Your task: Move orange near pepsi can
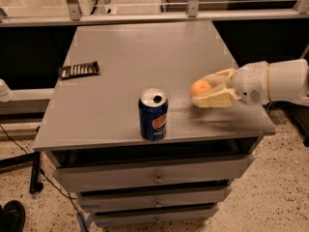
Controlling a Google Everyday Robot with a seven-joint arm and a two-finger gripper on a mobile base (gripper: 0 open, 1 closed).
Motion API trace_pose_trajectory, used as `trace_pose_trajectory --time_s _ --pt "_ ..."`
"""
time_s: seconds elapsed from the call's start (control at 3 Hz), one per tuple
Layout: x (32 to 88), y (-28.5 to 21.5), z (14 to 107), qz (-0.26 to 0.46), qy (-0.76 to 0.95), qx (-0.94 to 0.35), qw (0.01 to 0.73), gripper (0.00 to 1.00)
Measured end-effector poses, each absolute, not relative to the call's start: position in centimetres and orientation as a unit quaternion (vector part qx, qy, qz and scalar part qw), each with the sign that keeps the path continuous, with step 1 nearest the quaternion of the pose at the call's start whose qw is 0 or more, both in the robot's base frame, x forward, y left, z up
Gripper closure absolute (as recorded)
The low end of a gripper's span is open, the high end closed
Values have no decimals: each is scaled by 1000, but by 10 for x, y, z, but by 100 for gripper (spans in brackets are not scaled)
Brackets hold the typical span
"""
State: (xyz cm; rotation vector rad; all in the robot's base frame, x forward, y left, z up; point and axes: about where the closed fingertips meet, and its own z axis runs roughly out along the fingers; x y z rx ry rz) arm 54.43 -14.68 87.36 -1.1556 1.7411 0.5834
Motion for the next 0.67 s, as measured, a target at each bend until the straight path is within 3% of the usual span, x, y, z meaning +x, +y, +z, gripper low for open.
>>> trace_pose_trajectory --time_s 0.67 --pt "514 -129 841 293 694 -516 407 100"
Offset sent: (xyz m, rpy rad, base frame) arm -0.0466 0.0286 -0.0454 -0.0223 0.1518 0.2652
